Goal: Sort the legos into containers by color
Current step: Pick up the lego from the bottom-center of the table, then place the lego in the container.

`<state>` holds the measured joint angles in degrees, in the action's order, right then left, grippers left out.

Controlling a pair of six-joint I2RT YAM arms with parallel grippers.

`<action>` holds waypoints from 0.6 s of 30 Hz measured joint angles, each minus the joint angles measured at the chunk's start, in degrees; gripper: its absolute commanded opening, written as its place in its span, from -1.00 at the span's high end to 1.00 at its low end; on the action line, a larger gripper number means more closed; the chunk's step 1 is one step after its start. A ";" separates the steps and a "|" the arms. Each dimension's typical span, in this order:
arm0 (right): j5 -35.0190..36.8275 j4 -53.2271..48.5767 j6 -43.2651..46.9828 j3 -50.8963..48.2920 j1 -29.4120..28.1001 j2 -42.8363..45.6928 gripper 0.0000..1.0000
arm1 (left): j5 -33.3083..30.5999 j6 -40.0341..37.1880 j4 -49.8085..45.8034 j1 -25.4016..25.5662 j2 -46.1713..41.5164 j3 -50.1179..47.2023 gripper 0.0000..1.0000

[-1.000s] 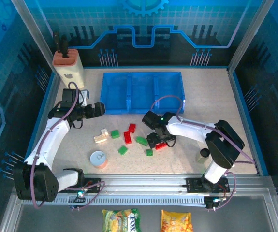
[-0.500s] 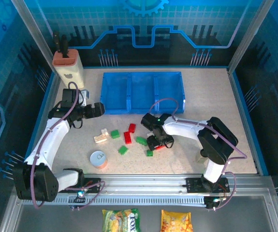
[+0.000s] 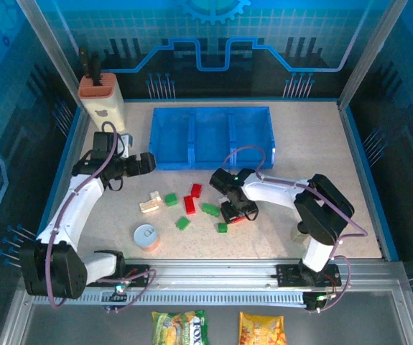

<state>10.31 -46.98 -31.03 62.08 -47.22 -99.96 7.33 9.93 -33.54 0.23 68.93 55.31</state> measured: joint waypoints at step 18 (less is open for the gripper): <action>0.20 -7.50 -1.51 12.76 11.21 6.62 -0.22 | 0.00 0.00 0.00 0.00 0.83 0.00 -0.99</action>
<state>10.50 -54.48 -32.53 74.85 -36.01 -93.34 7.33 9.93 -33.54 0.23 69.76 55.31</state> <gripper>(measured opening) 0.613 0.993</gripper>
